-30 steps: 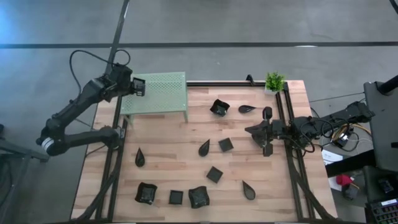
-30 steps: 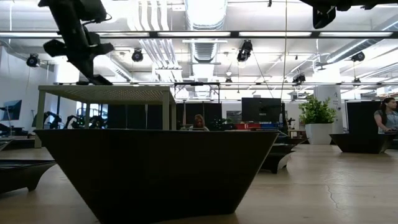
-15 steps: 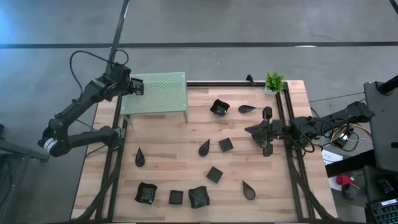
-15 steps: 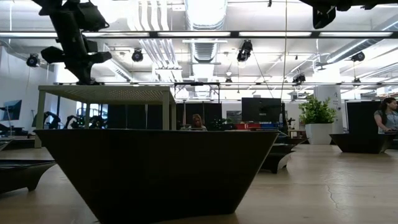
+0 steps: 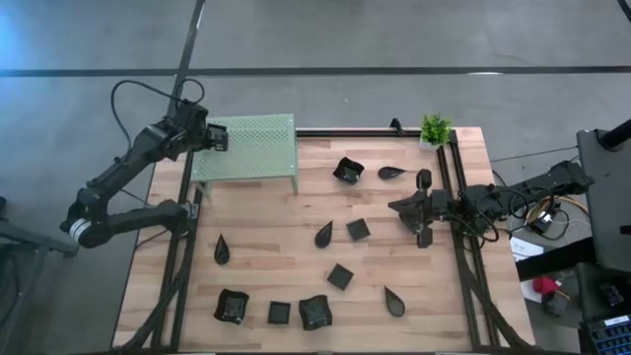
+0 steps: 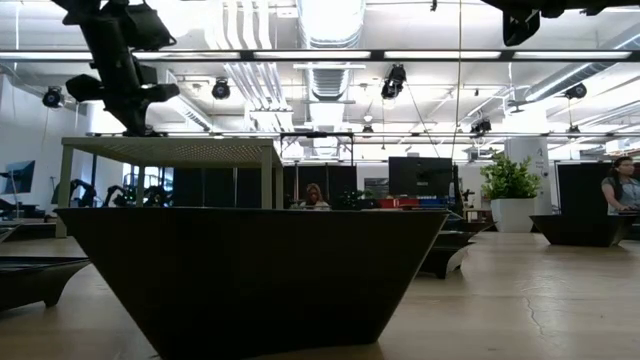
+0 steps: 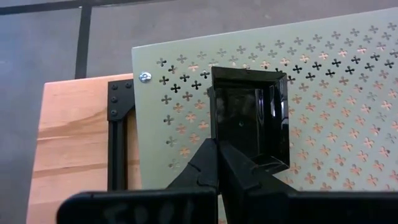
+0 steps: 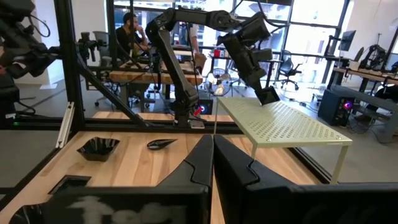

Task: Pick & Place Mini shaped plates
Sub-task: Put the black square plate on the shelf, then put the black drop-shaped plate on the shelf

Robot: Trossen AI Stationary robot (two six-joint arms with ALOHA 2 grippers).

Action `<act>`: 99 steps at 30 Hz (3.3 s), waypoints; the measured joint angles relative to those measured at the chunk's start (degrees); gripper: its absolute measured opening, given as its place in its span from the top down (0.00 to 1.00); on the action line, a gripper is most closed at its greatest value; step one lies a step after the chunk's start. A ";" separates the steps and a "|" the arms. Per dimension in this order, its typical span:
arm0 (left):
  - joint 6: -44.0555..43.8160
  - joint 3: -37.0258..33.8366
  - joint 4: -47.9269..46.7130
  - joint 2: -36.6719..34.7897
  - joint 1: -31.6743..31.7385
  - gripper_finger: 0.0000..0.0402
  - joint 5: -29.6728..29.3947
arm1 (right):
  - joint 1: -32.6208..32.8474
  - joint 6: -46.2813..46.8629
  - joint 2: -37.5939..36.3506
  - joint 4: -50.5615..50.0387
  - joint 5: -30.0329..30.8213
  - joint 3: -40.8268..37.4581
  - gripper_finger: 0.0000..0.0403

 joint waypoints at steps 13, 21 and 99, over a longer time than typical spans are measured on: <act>-0.96 0.00 -0.35 1.28 0.00 0.86 -2.16 | -0.01 0.22 -0.02 0.07 0.01 0.02 0.98; -0.97 0.01 -0.33 1.20 0.00 0.80 -2.19 | 0.01 0.22 -0.02 0.04 0.01 0.02 0.98; -38.25 -16.90 -12.03 -8.83 -74.16 1.00 22.88 | -1.24 1.72 3.85 0.42 0.61 -0.04 0.98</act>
